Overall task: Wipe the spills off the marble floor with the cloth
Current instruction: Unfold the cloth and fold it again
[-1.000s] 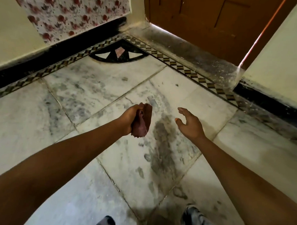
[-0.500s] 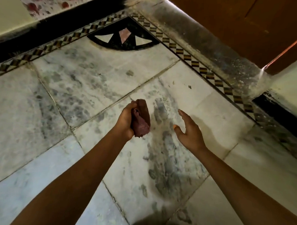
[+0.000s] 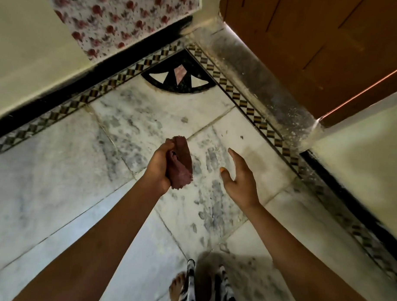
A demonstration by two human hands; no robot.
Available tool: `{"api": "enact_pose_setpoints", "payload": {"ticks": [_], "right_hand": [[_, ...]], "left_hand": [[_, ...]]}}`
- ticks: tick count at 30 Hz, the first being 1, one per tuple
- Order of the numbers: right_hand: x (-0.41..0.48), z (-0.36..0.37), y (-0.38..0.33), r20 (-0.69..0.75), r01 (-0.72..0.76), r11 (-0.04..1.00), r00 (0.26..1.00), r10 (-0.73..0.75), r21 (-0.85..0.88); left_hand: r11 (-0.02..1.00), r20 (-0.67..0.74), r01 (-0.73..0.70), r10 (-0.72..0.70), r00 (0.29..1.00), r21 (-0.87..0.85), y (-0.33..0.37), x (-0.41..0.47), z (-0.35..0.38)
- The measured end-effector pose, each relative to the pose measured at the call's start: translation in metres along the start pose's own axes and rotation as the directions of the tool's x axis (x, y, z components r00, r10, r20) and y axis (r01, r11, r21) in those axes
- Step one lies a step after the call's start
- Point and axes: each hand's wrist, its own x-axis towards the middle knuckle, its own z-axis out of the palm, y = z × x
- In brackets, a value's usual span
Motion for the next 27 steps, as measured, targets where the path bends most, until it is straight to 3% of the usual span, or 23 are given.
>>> {"api": "enact_pose_setpoints", "payload": {"ticks": [8,19,27], "right_hand": [[-0.057,-0.099,-0.146,0.027,0.024,0.999,0.999,-0.025,0.038],[-0.164,-0.207,-0.301,0.064,0.003,0.997,0.998,-0.008,0.080],[-0.193,-0.241,-0.359,-0.138,0.091,0.955,0.989,-0.053,0.283]], "left_hand": [[0.995,-0.037,-0.041,0.045,0.998,0.092,0.073,-0.177,0.052],[0.994,-0.120,-0.107,0.110,0.987,0.032,0.118,-0.391,0.094],[0.983,-0.022,-0.181,0.181,0.983,0.013,0.122,-0.447,0.118]]}}
